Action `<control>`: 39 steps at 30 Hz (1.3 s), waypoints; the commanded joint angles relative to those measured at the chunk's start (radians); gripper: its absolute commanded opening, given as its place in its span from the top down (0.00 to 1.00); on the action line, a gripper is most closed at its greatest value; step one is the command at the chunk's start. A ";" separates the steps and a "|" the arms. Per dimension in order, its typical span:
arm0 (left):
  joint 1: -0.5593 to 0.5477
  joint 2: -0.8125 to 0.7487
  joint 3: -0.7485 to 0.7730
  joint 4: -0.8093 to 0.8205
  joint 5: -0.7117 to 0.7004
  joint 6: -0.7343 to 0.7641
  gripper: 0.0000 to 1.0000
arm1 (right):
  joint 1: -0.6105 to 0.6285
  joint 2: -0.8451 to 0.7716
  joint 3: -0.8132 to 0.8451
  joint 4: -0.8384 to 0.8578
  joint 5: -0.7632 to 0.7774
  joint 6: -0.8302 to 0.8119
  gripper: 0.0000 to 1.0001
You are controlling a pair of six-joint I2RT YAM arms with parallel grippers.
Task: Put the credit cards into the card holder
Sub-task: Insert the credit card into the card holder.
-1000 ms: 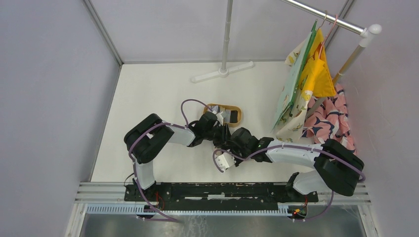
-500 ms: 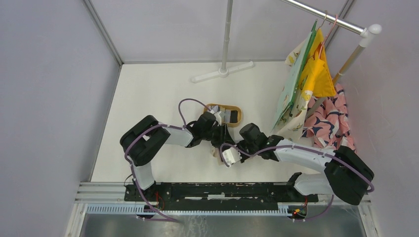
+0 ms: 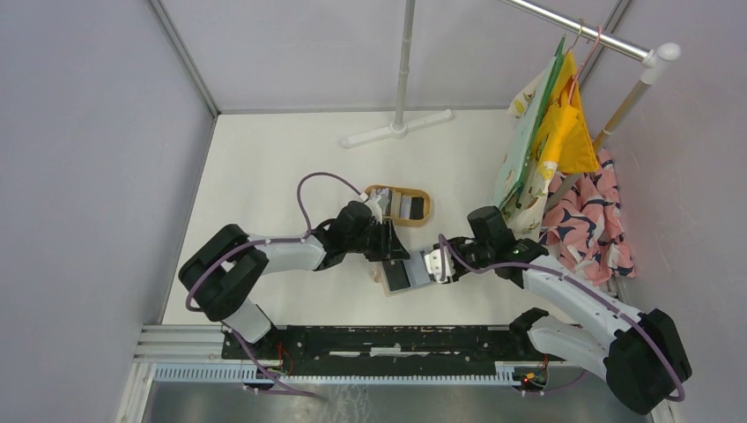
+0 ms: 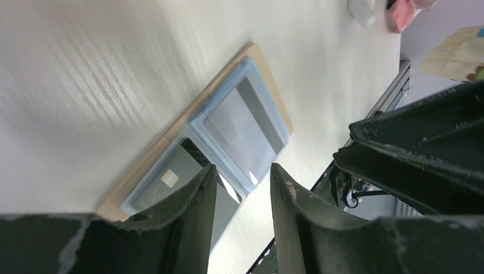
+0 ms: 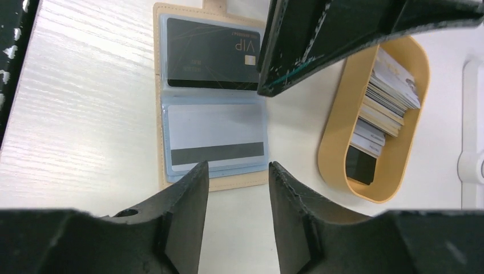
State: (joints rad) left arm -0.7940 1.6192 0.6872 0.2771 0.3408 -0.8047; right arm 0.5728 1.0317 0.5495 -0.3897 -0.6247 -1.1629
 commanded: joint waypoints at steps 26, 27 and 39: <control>0.000 -0.630 -0.397 0.196 -0.194 0.031 0.10 | -0.218 0.227 -0.054 0.301 -0.280 0.864 0.18; 0.001 -0.629 -0.420 0.226 -0.184 0.018 0.12 | -0.220 0.237 -0.054 0.306 -0.280 0.885 0.19; -0.002 -0.475 -0.442 0.427 -0.109 -0.014 0.42 | -0.242 0.325 -0.046 0.359 -0.149 1.128 0.31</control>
State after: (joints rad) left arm -0.7933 1.0904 0.2314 0.5564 0.1883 -0.7742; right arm 0.3420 1.3346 0.4740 -0.0692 -0.8303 -0.1394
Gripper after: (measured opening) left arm 0.614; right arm 0.700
